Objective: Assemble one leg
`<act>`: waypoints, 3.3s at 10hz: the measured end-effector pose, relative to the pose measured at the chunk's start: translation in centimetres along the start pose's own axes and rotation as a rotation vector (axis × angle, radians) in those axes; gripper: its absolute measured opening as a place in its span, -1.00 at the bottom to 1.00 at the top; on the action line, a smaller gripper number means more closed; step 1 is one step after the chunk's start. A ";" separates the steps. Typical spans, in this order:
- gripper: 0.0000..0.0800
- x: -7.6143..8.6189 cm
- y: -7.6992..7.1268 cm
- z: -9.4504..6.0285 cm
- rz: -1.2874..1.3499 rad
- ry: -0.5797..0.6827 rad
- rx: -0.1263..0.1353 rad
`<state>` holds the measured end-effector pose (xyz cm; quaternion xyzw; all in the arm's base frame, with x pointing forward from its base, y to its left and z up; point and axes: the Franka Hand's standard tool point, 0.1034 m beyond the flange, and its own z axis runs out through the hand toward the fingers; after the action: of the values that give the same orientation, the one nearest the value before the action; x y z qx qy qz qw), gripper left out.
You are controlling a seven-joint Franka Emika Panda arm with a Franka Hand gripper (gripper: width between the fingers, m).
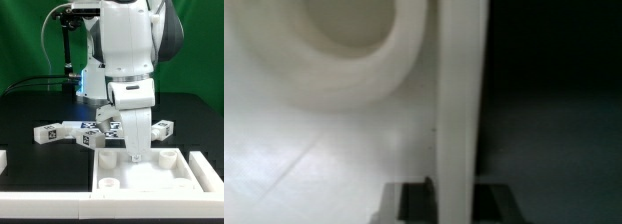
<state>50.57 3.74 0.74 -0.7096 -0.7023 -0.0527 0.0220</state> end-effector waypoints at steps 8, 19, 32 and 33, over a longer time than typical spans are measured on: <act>-0.87 2.5 0.0 0.6 0.037 -0.014 0.091; 0.62 -1.2 -1.2 -6.0 0.306 -0.085 0.040; 0.62 -7.5 -2.5 -9.3 1.235 -0.077 -0.048; 0.62 -9.0 -3.3 -9.3 1.250 -0.082 -0.037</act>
Offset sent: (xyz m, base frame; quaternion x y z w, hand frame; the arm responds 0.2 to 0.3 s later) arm 0.0275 0.0555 -0.0050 0.0124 0.0257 0.0085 0.9996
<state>46.84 -6.13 8.85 -0.9880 -0.1536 -0.0147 0.0095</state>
